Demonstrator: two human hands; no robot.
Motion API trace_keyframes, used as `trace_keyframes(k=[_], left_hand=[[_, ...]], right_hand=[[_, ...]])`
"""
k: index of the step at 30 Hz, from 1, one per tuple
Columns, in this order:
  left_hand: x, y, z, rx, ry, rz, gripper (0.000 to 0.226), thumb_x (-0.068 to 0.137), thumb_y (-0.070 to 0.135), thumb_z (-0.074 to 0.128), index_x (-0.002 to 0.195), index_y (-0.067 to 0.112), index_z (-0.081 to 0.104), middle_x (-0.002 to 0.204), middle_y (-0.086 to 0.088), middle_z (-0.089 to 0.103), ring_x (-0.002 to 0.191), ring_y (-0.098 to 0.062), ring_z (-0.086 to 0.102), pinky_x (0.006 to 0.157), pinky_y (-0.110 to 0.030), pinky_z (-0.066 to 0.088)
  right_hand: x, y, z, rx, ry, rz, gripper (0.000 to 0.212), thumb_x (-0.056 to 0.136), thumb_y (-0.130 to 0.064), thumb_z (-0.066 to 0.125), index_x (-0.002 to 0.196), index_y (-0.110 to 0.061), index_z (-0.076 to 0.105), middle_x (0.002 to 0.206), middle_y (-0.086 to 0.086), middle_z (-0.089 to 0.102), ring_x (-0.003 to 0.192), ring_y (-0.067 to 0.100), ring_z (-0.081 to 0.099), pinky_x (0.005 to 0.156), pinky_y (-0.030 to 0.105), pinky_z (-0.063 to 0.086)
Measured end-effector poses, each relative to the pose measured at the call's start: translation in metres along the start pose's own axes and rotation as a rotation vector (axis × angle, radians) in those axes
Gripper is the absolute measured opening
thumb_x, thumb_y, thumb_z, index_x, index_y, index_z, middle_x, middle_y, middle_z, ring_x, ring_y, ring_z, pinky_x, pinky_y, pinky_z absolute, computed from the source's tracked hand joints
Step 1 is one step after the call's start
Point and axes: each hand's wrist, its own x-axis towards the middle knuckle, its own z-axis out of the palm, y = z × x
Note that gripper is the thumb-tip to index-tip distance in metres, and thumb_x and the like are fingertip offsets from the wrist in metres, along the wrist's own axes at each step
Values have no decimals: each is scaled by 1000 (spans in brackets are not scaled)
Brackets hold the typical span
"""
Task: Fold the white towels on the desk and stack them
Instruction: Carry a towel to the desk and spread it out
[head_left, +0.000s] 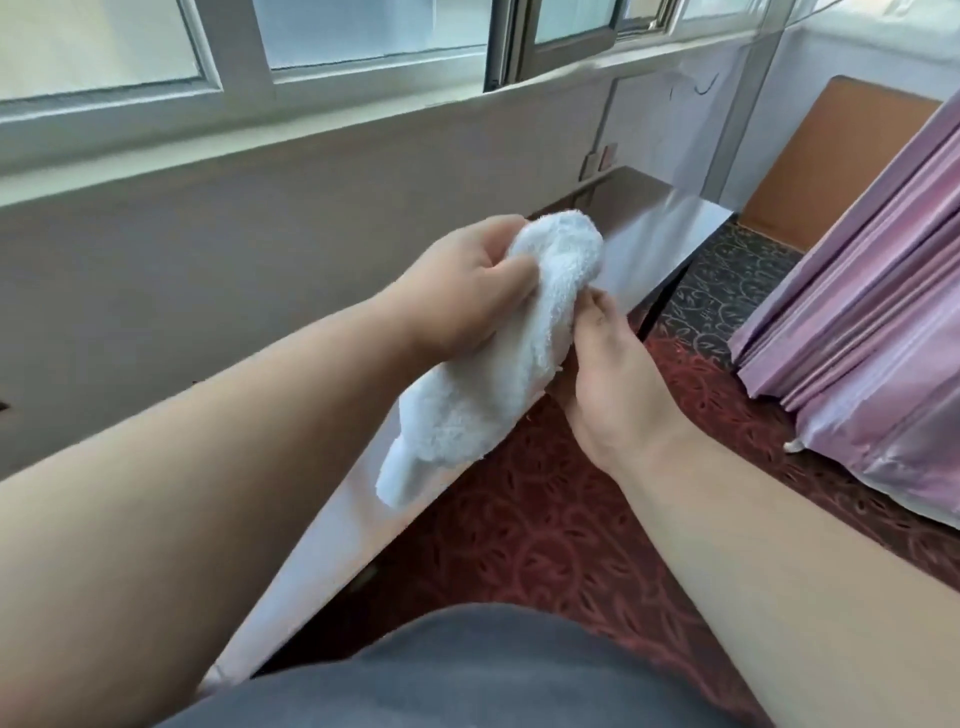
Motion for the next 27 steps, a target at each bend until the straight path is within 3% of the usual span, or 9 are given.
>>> trace_keyframes(k=[3,5,9,13,15,17,20,23,27], left_hand=[[55,1,0,39,14,42,18,75,29,45,85,30,61,70,17,59,61,-1,55,56,-21,47],[83,-5,0,54,30,58,16,75,26,45,82,32,58,68,22,58,60,3,52,53,-13,43],[126,-30,2,121,97,53,25,76,17,44,82,40,51,71,34,57,65,10,54,54,-6,39],[164,-63,6,256,147,34,36,81,0,52,87,36,54,82,28,61,76,14,54,61,-5,38],[185,-78,11,346,173,21,28,81,-4,54,87,23,60,89,12,63,77,6,54,67,-14,44],[205,-100,16,450,204,-70,21,82,0,52,87,20,58,95,3,61,87,-6,56,75,-28,47],[226,-144,25,593,239,-326,30,90,11,47,103,36,58,117,9,54,106,-12,51,85,-30,43],[229,-182,43,622,201,-584,46,88,5,40,111,41,56,131,14,48,113,-13,50,92,-39,50],[212,-220,69,584,171,-854,62,86,5,38,133,44,44,136,9,47,95,-17,58,68,-35,52]], right_hand=[[55,-15,-11,-33,22,-46,38,80,-66,61,108,-41,64,112,-5,74,112,17,69,101,47,54],[89,-17,-17,-69,26,-79,28,78,-67,61,99,-49,64,111,-8,73,112,12,68,104,44,52],[155,-4,-29,-304,-38,-259,18,92,-46,55,109,-42,52,110,-22,66,109,-9,61,92,13,48],[228,12,-45,-562,-276,-437,33,92,-13,54,123,-25,53,131,1,54,129,14,51,110,40,44],[265,20,-53,-739,-378,-443,40,91,-13,54,130,-16,54,140,3,49,133,13,44,114,38,37],[298,31,-61,-876,-491,-413,47,93,-17,55,140,-16,50,151,3,41,140,11,36,119,33,30],[341,55,-77,-1071,-617,-386,56,98,-26,54,151,-20,39,161,-2,28,144,17,35,117,27,27],[376,87,-94,-1286,-732,-322,55,99,-27,55,150,-12,41,165,2,21,141,28,40,115,37,35],[409,134,-121,-1404,-724,-140,47,100,-27,53,142,-8,44,168,0,10,140,33,40,110,40,39]])
